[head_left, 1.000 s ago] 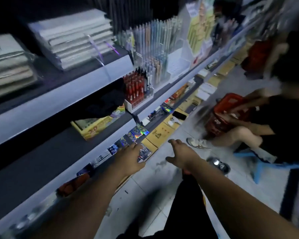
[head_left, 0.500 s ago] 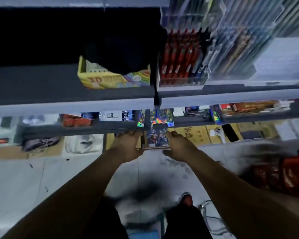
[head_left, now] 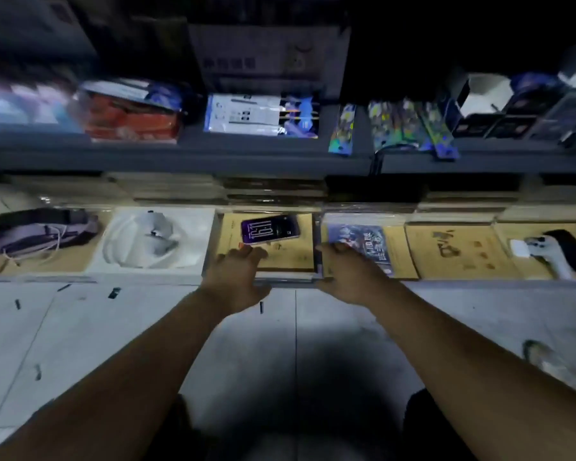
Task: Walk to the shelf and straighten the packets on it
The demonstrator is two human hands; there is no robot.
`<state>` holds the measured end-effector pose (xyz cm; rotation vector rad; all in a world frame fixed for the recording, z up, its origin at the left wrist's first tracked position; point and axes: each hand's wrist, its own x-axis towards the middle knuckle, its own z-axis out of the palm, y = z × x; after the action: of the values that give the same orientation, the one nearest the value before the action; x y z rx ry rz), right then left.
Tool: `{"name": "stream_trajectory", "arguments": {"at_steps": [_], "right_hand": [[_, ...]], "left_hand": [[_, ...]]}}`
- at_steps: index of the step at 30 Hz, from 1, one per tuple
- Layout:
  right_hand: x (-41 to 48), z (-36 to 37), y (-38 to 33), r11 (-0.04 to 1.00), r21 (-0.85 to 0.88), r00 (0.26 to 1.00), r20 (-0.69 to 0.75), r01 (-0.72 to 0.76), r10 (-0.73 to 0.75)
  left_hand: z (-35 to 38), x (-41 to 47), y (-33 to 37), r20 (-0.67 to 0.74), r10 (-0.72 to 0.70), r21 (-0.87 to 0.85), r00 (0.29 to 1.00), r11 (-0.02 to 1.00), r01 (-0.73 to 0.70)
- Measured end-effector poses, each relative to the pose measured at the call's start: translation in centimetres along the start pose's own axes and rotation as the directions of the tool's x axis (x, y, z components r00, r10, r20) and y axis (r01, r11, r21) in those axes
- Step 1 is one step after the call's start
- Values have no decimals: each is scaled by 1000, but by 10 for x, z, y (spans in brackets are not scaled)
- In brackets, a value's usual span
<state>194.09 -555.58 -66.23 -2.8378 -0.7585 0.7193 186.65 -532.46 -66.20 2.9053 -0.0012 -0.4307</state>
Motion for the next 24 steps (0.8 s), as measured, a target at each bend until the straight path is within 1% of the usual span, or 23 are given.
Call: {"name": "stream_trajectory", "arguments": {"at_steps": [2, 4, 6, 8, 11, 14, 16, 19, 22, 24], "right_hand": [[9, 20, -7, 1000, 3, 998, -68, 6, -5], [1, 33, -19, 1000, 13, 987, -158, 18, -16], [-23, 41, -31, 998, 49, 969, -246, 36, -23], [-62, 47, -43, 997, 58, 956, -291, 48, -29], [-117, 42, -61, 997, -1, 943, -324, 79, -75], [-153, 26, -74, 992, -20, 912, -393, 121, -119], [-168, 19, -80, 990, -18, 903, -408, 141, -136], [-175, 10, -83, 986, -20, 895, -418, 164, -157], [-152, 2, -80, 986, -26, 887, -433, 166, -161], [-123, -4, -76, 985, -32, 893, -419, 167, -165]], "left_hand": [[18, -2, -10, -54, 3, 15, 999, 1000, -2], [29, -19, -15, -171, -18, 22, 985, 1000, 22], [35, -51, -10, -273, -42, -41, 961, 999, 32], [39, -93, 3, -293, -61, -79, 954, 996, 39], [32, -144, 18, -321, -36, -5, 946, 999, 36], [11, -174, 29, -433, 2, 10, 901, 1000, 3], [0, -188, 35, -456, 27, 22, 890, 1000, -19], [-11, -193, 39, -452, 55, 88, 890, 996, -16], [-20, -169, 31, -486, 58, 85, 872, 996, -19], [-25, -138, 24, -477, 68, 95, 877, 995, -25]]}}
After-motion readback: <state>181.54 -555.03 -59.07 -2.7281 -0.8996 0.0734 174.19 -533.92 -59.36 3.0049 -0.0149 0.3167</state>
